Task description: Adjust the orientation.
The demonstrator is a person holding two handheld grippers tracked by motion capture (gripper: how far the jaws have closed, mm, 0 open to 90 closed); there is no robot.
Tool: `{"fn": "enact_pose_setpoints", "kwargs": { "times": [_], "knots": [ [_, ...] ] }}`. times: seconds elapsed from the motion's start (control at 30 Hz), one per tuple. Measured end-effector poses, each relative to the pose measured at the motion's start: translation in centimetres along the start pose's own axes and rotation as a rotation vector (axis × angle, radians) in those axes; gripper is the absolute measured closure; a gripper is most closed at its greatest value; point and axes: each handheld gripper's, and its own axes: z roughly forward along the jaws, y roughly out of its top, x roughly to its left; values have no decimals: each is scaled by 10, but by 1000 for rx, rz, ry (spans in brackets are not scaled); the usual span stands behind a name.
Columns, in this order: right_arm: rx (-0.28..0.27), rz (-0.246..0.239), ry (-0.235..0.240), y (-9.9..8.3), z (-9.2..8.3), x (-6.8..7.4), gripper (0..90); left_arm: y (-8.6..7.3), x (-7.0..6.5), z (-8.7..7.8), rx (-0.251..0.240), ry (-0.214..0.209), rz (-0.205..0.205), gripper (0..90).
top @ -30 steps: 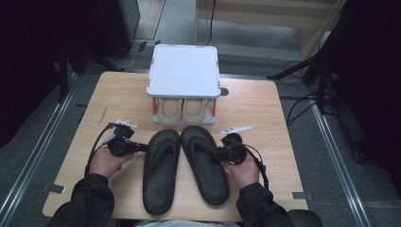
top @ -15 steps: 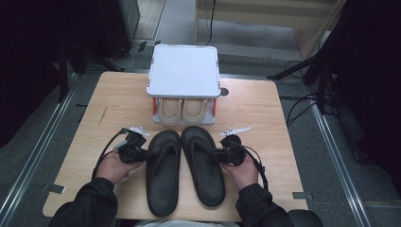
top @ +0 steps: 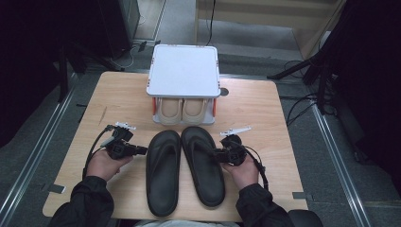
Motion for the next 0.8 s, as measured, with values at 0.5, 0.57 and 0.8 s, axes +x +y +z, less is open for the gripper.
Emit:
{"fn": "enact_pose_setpoints", "kwargs": {
  "times": [0.5, 0.57, 0.8],
  "knots": [
    [2, 1, 0, 0, 1, 0, 705, -1, -16, 12, 63, -38, 62, 900],
    [2, -1, -1, 0, 2, 1, 705, -2, -18, 12, 66, -51, 62, 900],
    [-5, -1, -10, 0, 1, -1, 703, -4, -24, 14, 82, -77, 84, 900]
  ]
}}
